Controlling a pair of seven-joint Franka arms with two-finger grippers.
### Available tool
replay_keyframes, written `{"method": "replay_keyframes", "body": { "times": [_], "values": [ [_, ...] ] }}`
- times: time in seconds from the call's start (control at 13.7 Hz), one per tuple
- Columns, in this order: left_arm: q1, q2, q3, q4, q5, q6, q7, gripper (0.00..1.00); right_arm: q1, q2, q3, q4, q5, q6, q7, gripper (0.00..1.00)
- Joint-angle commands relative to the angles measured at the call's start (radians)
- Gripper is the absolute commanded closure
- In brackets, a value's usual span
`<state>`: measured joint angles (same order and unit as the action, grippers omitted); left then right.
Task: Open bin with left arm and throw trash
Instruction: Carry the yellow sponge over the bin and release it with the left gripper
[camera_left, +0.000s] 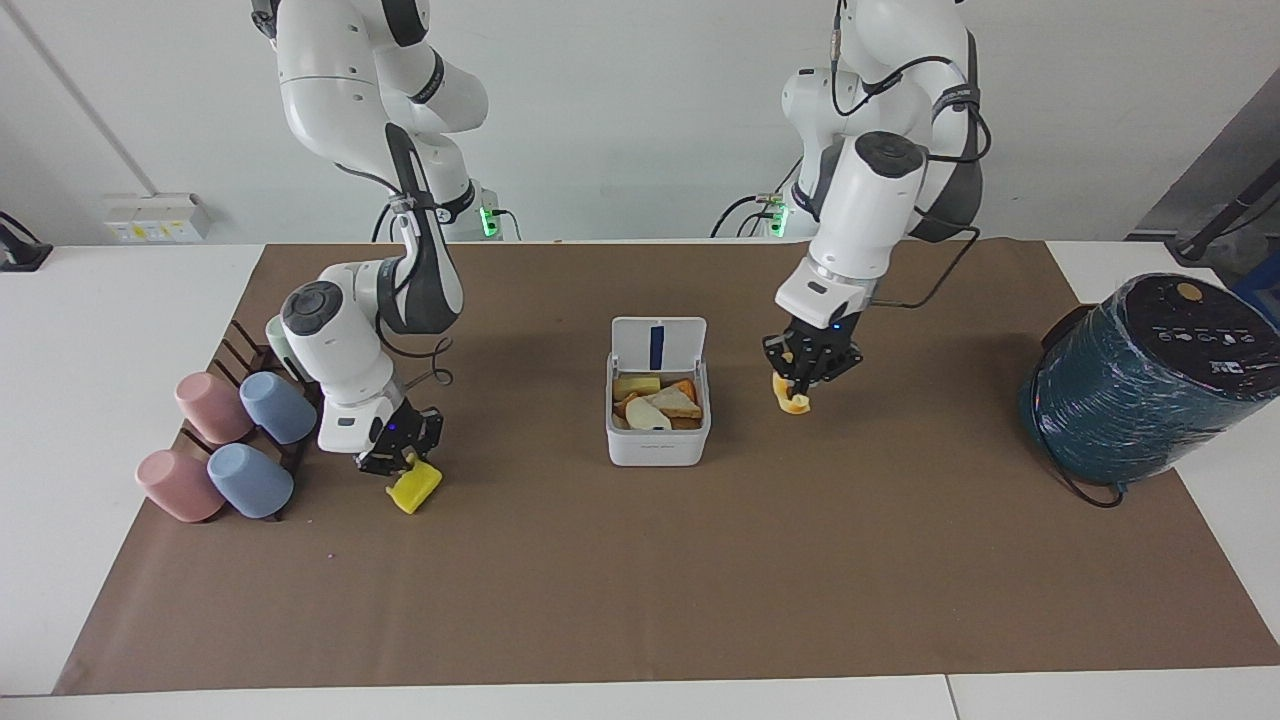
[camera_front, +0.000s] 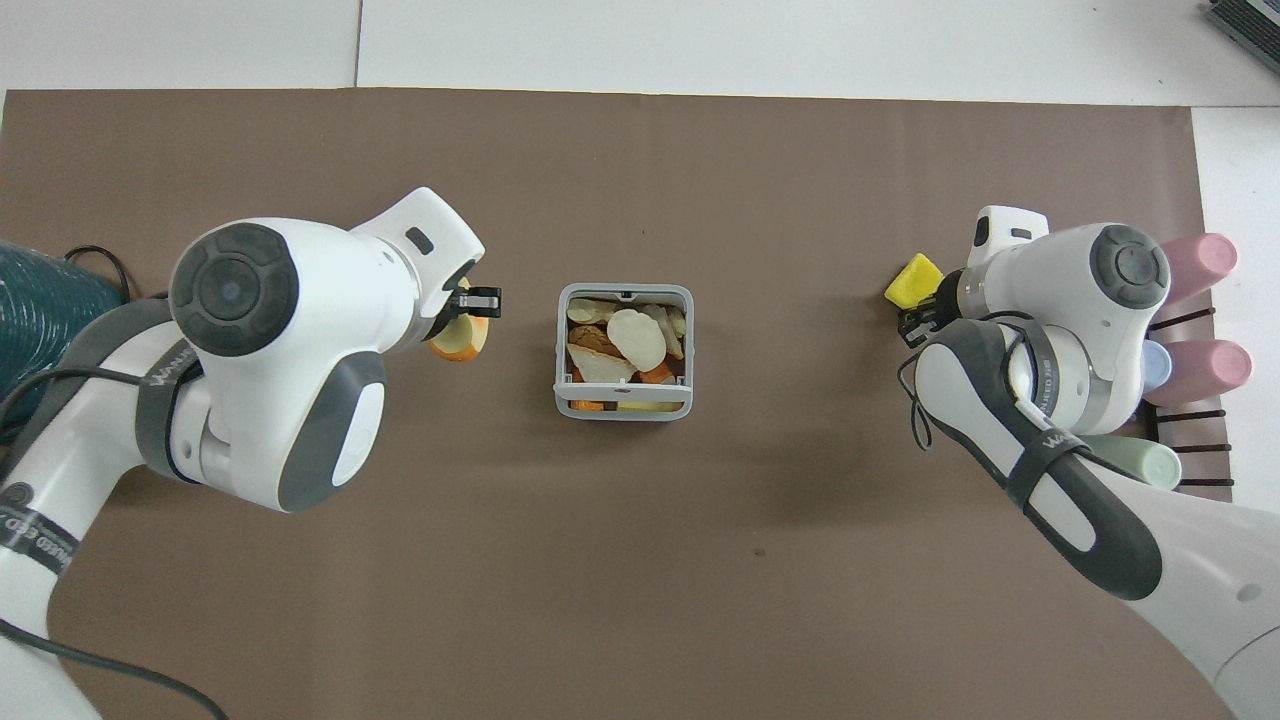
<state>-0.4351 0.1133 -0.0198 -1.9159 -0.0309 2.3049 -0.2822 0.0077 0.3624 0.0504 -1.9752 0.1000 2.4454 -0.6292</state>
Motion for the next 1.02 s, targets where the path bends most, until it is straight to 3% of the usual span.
{"method": "replay_keyframes", "body": {
  "times": [0.0,0.36,0.51,0.73,0.8,0.95],
  "values": [
    [-0.094,0.013,0.018,0.012,0.002,0.059,-0.011,1.0,-0.003,-0.028,0.02,0.082,-0.023,-0.133,0.129,1.0],
    [-0.172,0.014,0.017,0.005,0.0,0.125,-0.034,0.98,0.025,-0.068,0.023,0.137,-0.013,-0.22,0.276,1.0],
    [-0.188,0.019,0.015,0.005,0.0,0.197,-0.031,0.34,0.049,-0.089,0.023,0.166,0.003,-0.264,0.446,1.0],
    [-0.201,0.029,0.015,0.011,0.0,0.237,-0.034,0.14,0.049,-0.1,0.072,0.223,0.01,-0.344,0.688,1.0],
    [-0.203,0.029,0.015,0.012,0.0,0.237,-0.035,0.0,0.049,-0.108,0.086,0.225,0.01,-0.35,0.751,1.0],
    [-0.203,0.031,0.015,0.017,-0.001,0.238,-0.037,0.0,0.049,-0.114,0.121,0.225,0.012,-0.353,0.851,1.0]
  ]
}}
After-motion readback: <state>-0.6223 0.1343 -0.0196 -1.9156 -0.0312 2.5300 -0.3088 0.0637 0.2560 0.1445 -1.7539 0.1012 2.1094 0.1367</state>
